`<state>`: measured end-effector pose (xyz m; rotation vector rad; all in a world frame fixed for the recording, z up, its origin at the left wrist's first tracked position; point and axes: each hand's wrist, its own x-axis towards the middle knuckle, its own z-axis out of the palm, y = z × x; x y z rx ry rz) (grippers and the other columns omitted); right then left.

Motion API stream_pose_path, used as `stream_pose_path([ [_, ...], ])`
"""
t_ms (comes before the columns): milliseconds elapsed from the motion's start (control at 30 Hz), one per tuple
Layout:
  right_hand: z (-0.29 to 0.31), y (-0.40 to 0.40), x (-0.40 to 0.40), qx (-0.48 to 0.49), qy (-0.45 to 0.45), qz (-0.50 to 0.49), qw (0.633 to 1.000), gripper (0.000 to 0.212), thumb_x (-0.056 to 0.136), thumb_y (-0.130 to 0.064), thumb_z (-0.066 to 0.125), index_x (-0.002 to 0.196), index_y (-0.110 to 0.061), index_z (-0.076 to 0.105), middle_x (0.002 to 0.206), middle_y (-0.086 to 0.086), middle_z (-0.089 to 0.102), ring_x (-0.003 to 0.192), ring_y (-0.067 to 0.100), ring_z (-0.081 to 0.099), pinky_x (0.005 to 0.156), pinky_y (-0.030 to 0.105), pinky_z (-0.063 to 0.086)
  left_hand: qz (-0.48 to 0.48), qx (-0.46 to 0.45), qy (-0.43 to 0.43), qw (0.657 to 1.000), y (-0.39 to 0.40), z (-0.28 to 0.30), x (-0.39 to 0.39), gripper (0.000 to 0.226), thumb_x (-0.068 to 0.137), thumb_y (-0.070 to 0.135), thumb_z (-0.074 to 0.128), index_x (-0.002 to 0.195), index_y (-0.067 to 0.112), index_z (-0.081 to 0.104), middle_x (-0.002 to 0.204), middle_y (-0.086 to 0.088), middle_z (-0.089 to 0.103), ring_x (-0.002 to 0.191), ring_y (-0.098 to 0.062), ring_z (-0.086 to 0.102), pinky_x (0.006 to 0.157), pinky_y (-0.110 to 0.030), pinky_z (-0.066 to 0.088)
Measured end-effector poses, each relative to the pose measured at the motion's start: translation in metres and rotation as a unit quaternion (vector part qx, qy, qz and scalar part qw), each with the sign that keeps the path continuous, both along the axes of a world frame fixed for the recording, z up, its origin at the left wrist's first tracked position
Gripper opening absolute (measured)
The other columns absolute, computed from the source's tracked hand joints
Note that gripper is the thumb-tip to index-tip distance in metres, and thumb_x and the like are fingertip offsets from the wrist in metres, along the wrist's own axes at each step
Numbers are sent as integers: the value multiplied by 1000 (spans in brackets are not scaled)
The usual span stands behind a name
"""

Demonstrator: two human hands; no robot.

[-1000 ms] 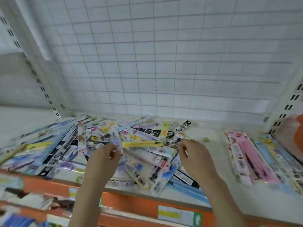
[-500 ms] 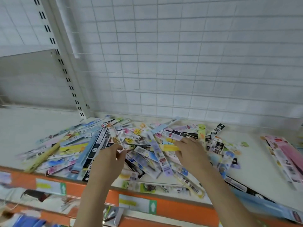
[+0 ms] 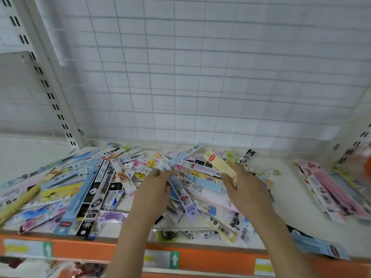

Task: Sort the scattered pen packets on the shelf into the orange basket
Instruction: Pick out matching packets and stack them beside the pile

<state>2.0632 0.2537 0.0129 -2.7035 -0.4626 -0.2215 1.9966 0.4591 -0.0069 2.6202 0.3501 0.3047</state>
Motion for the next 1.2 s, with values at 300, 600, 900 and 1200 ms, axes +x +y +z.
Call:
stream_pose_path([
  [300, -12, -22, 12, -31, 27, 5, 999, 12, 96, -29, 44, 100, -18, 48, 73, -3, 52, 66, 19, 50, 46, 24, 30, -61, 202, 106, 972, -13, 10, 28, 36, 93, 16, 50, 120, 38, 60, 136, -1, 36, 122, -23, 39, 98, -36, 38],
  [600, -18, -32, 18, -5, 34, 35, 999, 14, 95, -27, 45, 100, -17, 53, 75, -2, 56, 69, 19, 53, 52, 29, 36, -100, 242, 155, 953, -15, 9, 27, 44, 93, 16, 45, 130, 40, 50, 143, 7, 37, 132, -20, 30, 107, -39, 26],
  [900, -18, -39, 25, 11, 21, 13, 1000, 14, 94, -28, 47, 96, -18, 56, 69, -2, 56, 59, 17, 53, 53, 30, 43, -73, 193, -79, 975, 3, 19, 29, 24, 98, 25, 41, 98, 11, 61, 75, -1, 55, 74, -25, 49, 70, -30, 28],
  [1200, -17, 15, 12, -50, 64, 106, 991, 24, 90, -45, 53, 93, -21, 55, 74, -7, 52, 71, 17, 52, 52, 27, 35, 41, 112, -102, 988, 49, 25, 0, 14, 97, 24, 41, 84, 19, 40, 60, 7, 38, 64, -27, 46, 52, -29, 28],
])
